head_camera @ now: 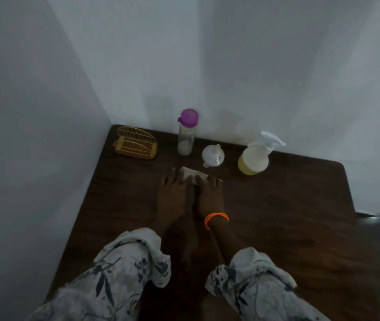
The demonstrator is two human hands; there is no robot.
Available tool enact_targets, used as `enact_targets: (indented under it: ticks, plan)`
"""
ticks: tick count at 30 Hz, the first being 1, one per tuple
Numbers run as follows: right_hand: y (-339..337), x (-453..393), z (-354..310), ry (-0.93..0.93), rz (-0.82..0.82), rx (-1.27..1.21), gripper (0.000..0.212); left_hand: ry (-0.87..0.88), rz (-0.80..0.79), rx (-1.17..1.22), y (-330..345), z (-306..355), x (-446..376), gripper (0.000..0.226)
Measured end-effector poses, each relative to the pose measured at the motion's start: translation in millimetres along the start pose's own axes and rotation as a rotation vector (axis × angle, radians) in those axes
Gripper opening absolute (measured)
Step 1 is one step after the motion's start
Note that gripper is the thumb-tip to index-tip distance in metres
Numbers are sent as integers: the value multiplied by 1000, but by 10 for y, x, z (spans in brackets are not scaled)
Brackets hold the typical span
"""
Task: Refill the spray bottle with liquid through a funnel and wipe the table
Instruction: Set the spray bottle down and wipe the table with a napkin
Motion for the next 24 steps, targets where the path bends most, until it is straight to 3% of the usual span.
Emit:
enact_targets:
  ticks: [6,10,17,24]
  plan:
    - [59,-154,-428,-45,-45,23,50,-43,1,-61,-207,-414,-66,55]
    - [217,168,-547,-139,-42,53,52,-67,-11,26,-104,-613,326,60]
    - [537,1449,-543,-175,-112,-25,67,-4,-91,15,286,-583,1523,60]
    - [741,2688,87,-170,-160,4,64,103,-239,66,770,54,2661,71]
Point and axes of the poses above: each hand's wrist, its own x-axis away from the middle knuckle, its own y-axis out of the palm, z = x × y, the point moved 1 cm from there along -x, towards the middle knuckle, and after that the axes turned 6 degrees about x, right-handed, at the moved point
